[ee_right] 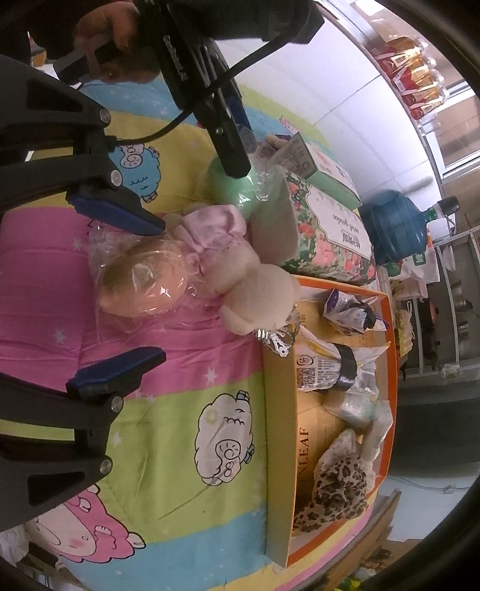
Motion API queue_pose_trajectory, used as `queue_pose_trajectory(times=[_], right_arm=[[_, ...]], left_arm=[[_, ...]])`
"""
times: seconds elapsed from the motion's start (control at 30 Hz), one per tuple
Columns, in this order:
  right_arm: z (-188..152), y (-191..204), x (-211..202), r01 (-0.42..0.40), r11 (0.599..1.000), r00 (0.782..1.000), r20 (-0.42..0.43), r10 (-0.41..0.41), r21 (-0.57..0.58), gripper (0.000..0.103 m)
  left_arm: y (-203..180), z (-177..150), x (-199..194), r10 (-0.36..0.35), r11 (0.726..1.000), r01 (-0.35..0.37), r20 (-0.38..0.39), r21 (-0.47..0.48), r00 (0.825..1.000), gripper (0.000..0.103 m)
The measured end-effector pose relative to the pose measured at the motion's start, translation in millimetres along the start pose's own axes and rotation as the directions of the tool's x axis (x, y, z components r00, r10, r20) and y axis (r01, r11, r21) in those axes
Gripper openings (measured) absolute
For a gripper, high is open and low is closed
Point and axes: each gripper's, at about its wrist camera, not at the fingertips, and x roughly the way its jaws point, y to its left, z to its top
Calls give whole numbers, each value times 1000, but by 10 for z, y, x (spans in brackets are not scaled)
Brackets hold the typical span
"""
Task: Organize soft objects
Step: 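Grasp the bagged green ball with left gripper while right gripper grasps bagged peach ball, then lift and carry the bagged green and peach balls over the box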
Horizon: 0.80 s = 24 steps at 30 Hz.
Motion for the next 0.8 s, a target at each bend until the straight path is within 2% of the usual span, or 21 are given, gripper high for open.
queue_pose_trajectory(times=[0.17,0.3,0.47,0.8], right_arm=[[-1,-12,16,-15,1000,1000,-7,15,5,62],[-18,-1,30,-21,1000,1000,-19,21,2,60],[-23,59,-3,-7,1000,1000,-10,7,-29,54],[-59,119,-126,-20,999,1000,17,21,-37,52]], left_arm=[[3,-4,108,-25,1000,25,-13,-5,1000,64],[-55,-24,134,-51,999,51,-9,18,999,47],[-115,-29,128,-62,997,62,5,43,998,40],[-86,-89,-54,-66,997,64,43,34,997,39]])
